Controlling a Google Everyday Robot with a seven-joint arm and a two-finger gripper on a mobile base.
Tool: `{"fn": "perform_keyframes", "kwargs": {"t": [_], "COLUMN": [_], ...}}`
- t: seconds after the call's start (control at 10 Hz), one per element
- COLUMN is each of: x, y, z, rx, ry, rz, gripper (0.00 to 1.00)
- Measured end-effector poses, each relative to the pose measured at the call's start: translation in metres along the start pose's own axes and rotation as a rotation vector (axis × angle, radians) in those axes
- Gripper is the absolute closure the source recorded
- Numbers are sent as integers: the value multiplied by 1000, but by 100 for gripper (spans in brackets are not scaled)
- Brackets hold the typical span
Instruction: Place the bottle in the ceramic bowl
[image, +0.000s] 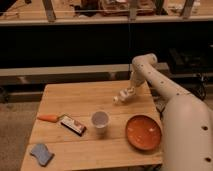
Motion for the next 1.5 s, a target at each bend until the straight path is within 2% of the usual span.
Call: {"fn": "perform_keyframes", "kwargs": {"t": [0.2,0.5,0.8,0.9,1.2,1.5], "x": [-4,-21,-31,-35,-34,-20], "y": [10,22,58,72,105,153], "z": [-25,-42,-69,-81,-103,-121], "rx": [13,8,24,40,54,61], "ry": [-20,-86,-105,-115,-128,-113], "rz": [7,5,23,34,82,168], "gripper": [100,100,100,100,100,100]}}
